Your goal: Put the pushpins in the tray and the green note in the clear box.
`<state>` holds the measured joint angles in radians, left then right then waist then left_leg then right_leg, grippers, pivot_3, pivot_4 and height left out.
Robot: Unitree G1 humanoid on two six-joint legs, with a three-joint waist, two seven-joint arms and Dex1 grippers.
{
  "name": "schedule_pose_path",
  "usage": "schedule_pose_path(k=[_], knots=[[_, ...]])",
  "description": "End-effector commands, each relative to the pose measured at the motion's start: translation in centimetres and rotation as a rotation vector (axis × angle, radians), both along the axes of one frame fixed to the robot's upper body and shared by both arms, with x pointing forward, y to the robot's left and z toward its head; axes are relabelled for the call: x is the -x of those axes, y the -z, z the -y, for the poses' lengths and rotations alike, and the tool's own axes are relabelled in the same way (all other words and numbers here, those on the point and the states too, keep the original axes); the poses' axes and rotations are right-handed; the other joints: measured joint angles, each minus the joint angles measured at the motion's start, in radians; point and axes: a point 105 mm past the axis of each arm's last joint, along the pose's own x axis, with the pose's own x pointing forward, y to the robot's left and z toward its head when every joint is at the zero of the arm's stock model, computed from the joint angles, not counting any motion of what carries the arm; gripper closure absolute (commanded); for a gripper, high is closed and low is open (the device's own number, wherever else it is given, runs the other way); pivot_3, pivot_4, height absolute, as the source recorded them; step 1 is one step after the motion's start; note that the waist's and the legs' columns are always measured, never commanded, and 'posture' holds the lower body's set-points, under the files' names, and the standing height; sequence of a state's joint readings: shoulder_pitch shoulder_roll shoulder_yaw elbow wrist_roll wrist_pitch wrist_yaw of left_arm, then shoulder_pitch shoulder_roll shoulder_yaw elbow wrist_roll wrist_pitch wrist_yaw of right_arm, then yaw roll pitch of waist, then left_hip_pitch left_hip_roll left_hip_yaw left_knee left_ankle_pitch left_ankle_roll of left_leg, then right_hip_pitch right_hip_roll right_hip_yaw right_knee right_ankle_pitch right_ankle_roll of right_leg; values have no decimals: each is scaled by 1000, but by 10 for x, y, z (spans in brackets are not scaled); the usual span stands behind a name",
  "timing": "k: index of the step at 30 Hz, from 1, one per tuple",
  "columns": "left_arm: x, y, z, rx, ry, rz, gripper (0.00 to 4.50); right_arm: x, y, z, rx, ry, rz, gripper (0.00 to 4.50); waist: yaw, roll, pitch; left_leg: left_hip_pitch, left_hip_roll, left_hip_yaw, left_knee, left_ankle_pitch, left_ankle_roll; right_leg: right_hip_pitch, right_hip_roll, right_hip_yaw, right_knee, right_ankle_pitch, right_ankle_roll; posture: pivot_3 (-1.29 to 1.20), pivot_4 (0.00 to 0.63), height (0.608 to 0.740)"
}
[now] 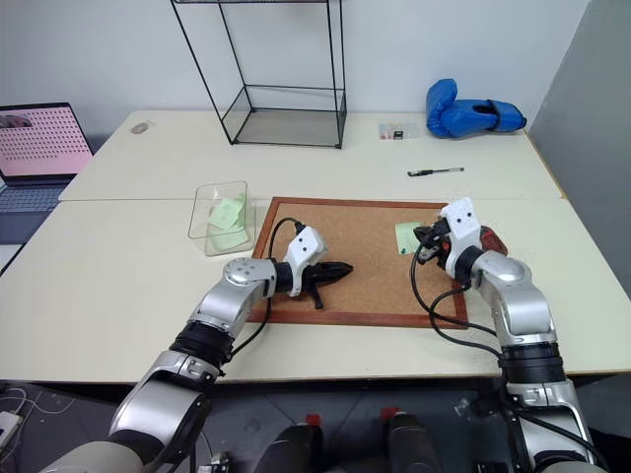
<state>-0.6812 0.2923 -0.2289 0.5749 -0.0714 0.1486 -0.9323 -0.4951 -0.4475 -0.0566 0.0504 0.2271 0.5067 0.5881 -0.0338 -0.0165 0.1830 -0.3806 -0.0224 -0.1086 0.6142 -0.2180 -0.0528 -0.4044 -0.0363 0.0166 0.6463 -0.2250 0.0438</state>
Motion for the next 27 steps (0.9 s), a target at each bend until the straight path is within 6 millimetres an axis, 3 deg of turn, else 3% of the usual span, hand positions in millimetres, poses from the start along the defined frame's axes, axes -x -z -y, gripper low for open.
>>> schedule_pose_path(k=[1, 7, 15, 27], knots=[[9, 34, -13, -97, -25, -110, 4500, 3, -19, 30, 71, 78, 68, 4479, 0, 0, 0, 0, 0, 0, 0, 0, 0, 0, 0, 0, 0, 0, 0, 0, 150, 740], [9, 35, -13, -97, -23, -109, 4500, 1, -4, 75, 357, 200, 67, 4479, -1, 0, 0, 0, 0, 0, 0, 0, 0, 0, 0, 0, 0, 0, 0, 0, 150, 740], [9, 35, -11, -99, -18, -106, 4500, -2, 19, 92, 520, 229, 41, 4479, -1, 0, 0, 0, 0, 1, 0, 0, 0, 0, 0, 1, 0, 0, 0, 0, 150, 740], [10, 37, -14, -102, -25, -111, 4500, -8, 19, 99, 518, 269, 49, 2147, -1, 0, 0, 0, 0, 1, 0, 0, 0, 0, 0, 1, 0, 0, 0, 0, 150, 740]])
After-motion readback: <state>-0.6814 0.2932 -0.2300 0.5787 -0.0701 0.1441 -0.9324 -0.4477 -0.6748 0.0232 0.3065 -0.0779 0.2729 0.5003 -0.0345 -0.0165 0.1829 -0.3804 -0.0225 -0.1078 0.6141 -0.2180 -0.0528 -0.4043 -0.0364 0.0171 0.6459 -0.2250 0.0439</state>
